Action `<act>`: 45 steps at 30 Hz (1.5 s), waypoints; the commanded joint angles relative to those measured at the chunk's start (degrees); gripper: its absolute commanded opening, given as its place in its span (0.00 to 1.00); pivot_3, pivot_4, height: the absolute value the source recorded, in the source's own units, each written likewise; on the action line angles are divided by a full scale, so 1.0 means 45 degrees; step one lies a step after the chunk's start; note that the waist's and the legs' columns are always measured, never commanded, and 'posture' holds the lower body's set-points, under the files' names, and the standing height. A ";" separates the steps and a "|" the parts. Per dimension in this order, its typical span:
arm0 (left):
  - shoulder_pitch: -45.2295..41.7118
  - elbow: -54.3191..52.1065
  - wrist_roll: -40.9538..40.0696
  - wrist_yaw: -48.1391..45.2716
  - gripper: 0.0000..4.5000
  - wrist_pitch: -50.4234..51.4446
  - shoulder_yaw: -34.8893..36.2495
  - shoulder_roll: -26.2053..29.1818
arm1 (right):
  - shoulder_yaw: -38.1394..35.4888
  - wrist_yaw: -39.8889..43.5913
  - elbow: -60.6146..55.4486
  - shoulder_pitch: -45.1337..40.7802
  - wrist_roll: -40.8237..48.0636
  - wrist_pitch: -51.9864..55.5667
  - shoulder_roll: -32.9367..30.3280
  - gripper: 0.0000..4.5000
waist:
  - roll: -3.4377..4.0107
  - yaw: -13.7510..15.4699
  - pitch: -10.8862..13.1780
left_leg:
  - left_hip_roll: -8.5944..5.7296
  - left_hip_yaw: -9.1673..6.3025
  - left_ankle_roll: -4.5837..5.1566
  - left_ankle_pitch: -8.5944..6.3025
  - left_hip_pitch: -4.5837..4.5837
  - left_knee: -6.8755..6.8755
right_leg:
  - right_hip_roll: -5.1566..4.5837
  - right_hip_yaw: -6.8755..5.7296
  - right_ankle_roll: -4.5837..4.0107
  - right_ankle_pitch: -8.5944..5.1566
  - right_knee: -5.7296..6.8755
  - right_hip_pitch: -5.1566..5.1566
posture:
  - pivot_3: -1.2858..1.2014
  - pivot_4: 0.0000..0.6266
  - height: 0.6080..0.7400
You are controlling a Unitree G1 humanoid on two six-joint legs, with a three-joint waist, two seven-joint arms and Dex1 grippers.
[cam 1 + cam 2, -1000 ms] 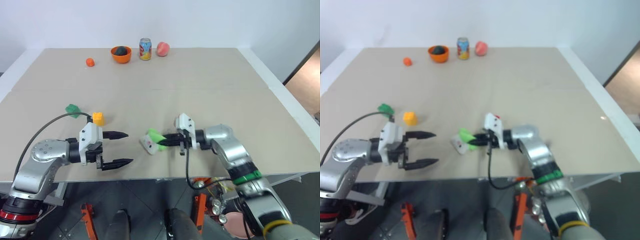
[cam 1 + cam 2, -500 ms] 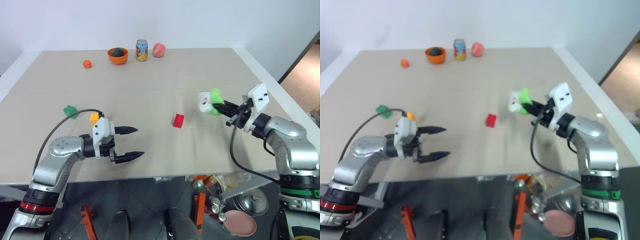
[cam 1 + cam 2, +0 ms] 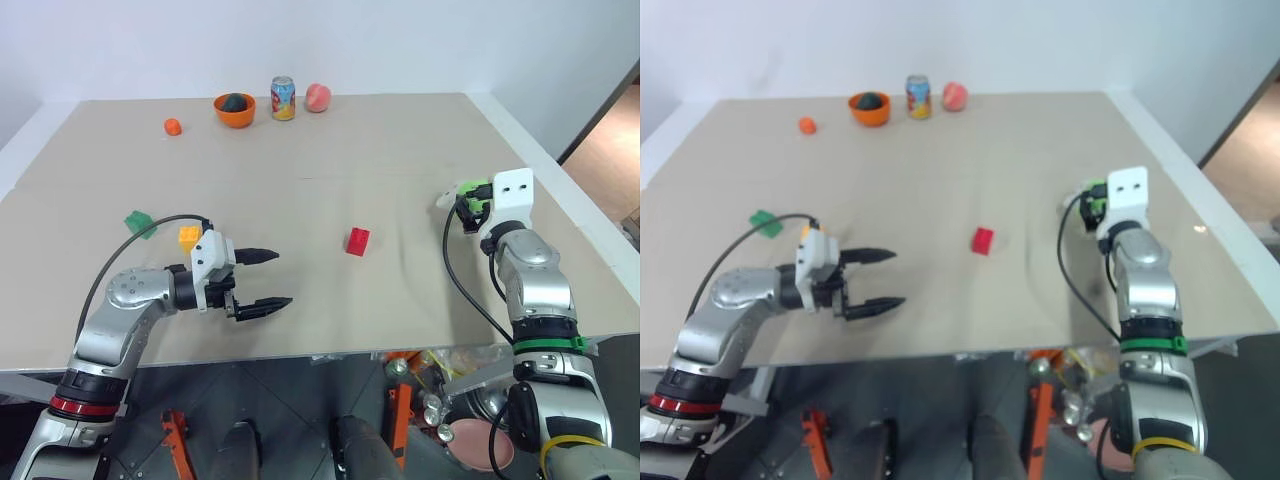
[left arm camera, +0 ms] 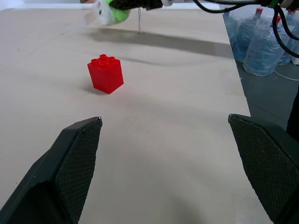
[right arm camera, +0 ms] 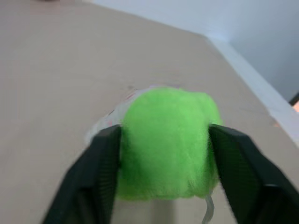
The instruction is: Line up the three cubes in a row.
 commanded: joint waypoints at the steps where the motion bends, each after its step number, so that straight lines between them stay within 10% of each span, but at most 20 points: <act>1: 0.0153 -0.0603 -0.0182 0.0204 1.00 0.0054 0.0219 0.0019 | -0.0192 -0.0095 -0.0085 -0.0422 0.0159 -0.0827 0.0060 1.00 | 0.0001 -0.0005 0.0000 | 0.0001 0.0000 0.0000 0.0000 0.0002 -0.0001 | 0.0010 0.0016 0.0000 0.0000 0.0000 0.0000 | 0.52 0.24 1.00; 10: 0.0380 -0.0893 -0.0327 0.0473 1.00 0.0216 0.0253 -0.0017 | -0.0841 0.0310 -0.0434 -0.0872 0.1425 -0.0860 0.0342 1.00 | 0.0001 -0.0003 0.0000 | 0.0001 0.0008 0.0002 0.0000 0.0005 0.0001 | 0.0025 0.0053 0.0002 0.0002 0.0000 0.0001 | 0.52 0.24 1.00; 23: 0.0837 -0.1158 -0.0864 0.0143 1.00 0.0554 0.0583 0.0502 | 0.0516 0.9032 -0.5973 0.2628 0.5505 0.1912 -0.2165 1.00 | 0.0004 0.0020 -0.0001 | 0.0000 0.0015 0.0018 -0.0010 0.0005 0.0016 | 0.0037 0.0085 0.0014 -0.0015 -0.0003 0.0014 | 0.52 0.24 1.00; 45: 0.0935 -0.1285 -0.0927 0.0128 1.00 0.0568 0.0800 0.0726 | 0.3619 1.2429 0.2008 -0.1279 0.2049 -0.1551 -0.1198 1.00 | 0.0002 -0.0015 -0.0001 | -0.0003 0.0028 0.0018 -0.0010 0.0010 0.0019 | 0.0063 0.0124 0.0014 -0.0007 -0.0003 0.0003 | 0.52 0.24 1.00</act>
